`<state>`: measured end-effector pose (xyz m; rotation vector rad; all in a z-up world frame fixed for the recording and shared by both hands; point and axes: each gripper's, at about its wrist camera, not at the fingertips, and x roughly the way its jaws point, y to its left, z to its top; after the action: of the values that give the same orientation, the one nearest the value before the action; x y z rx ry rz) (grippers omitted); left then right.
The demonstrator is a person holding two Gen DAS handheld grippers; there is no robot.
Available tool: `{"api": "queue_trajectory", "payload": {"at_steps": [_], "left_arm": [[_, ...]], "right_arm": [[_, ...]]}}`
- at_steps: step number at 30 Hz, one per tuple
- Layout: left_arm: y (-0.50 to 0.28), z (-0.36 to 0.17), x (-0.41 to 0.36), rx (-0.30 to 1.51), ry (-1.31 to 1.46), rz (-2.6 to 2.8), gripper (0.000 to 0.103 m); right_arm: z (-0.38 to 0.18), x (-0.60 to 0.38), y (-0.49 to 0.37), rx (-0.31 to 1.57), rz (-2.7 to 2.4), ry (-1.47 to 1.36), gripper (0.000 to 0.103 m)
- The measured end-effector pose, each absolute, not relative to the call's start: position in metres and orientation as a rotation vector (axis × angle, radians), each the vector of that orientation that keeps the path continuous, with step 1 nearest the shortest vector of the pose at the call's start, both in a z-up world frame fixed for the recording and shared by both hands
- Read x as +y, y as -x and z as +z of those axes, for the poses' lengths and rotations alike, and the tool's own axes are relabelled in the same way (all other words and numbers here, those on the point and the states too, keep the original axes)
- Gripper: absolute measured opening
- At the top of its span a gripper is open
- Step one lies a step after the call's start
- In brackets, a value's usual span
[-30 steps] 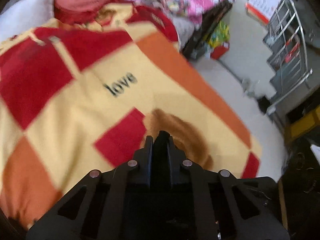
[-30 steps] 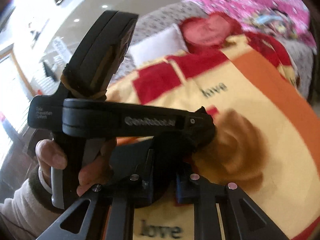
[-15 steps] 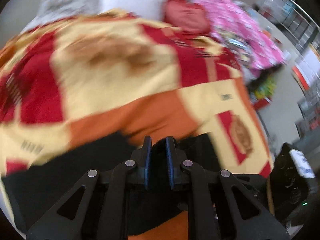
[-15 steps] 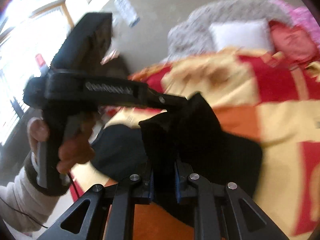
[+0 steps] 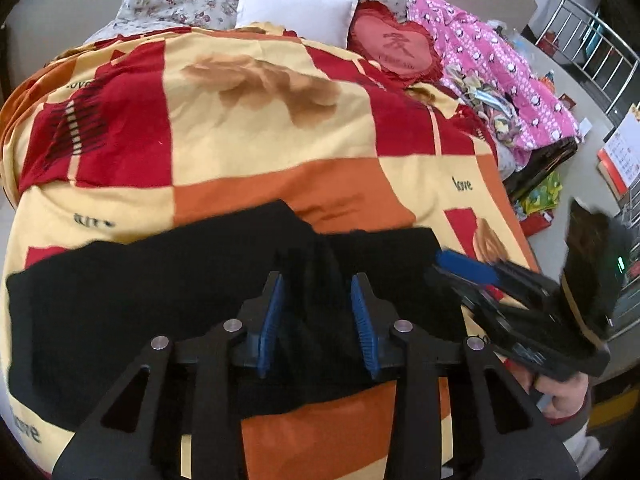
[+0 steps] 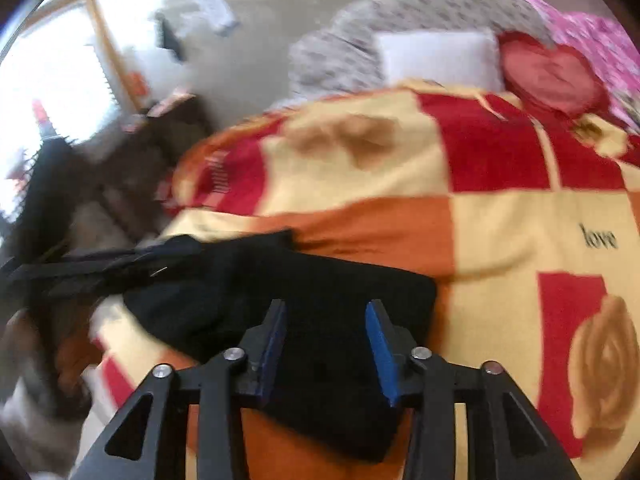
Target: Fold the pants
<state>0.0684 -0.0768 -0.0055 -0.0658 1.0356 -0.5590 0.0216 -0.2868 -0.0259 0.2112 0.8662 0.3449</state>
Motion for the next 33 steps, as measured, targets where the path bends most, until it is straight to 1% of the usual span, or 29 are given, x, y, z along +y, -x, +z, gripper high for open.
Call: {"api": "queue_trajectory", "payload": {"at_steps": [4, 6, 8, 9, 12, 15, 20, 23, 29, 33], "left_arm": [[-0.067, -0.032, -0.096, 1.092, 0.007, -0.494, 0.033], [-0.067, -0.040, -0.097, 1.086, -0.031, -0.438, 0.033], [-0.068, -0.042, -0.094, 1.074, -0.029, -0.425, 0.039], [-0.069, -0.043, -0.091, 1.076, -0.016, -0.430, 0.039], [-0.070, -0.045, -0.084, 1.085, 0.026, -0.438, 0.039], [-0.067, -0.046, -0.086, 1.071, 0.019, -0.431, 0.040], [-0.063, -0.046, -0.085, 1.061, 0.022, -0.427, 0.041], [-0.062, -0.045, -0.083, 1.057, 0.032, -0.419, 0.041], [-0.052, -0.035, -0.073, 1.040, 0.025, -0.366, 0.041], [-0.049, -0.032, -0.058, 1.039, 0.042, -0.338, 0.041]], "right_arm": [[-0.037, -0.274, -0.048, 0.891, 0.315, -0.125, 0.034], [-0.043, -0.266, -0.055, 0.903, 0.300, -0.088, 0.034], [-0.048, -0.267, -0.068, 0.895, 0.301, -0.087, 0.034], [-0.046, -0.268, -0.069, 0.906, 0.306, -0.097, 0.034], [-0.031, -0.281, -0.054, 0.896, 0.314, -0.138, 0.034], [-0.018, -0.280, -0.027, 0.868, 0.312, -0.096, 0.034], [-0.038, -0.280, 0.000, 0.912, 0.280, -0.036, 0.034], [-0.044, -0.275, 0.004, 0.902, 0.258, -0.002, 0.034], [-0.018, -0.265, -0.003, 0.877, 0.304, -0.018, 0.034], [-0.013, -0.248, -0.017, 0.863, 0.324, -0.010, 0.034]]}}
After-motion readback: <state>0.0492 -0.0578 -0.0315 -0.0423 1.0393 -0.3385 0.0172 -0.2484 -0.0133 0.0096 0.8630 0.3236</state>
